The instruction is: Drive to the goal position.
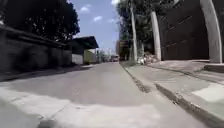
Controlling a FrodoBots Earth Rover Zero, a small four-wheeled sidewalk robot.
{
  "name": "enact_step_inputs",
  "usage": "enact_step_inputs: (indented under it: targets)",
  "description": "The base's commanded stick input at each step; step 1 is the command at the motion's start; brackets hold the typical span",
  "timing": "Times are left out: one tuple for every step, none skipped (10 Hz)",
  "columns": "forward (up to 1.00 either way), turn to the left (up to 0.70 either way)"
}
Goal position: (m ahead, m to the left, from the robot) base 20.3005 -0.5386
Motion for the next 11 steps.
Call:
enact_step_inputs:
  targets:
    - [1.0,-0.36]
    - [1.0,-0.4]
    - [1.0,-0.26]
    - [1.0,-0.09]
    - [1.0,0.0]
    - [1.0,0.0]
    - [1.0,0.0]
    - [1.0,0.0]
    - [1.0,0.0]
    - [1.0,0.0]
    - [1.0,0.0]
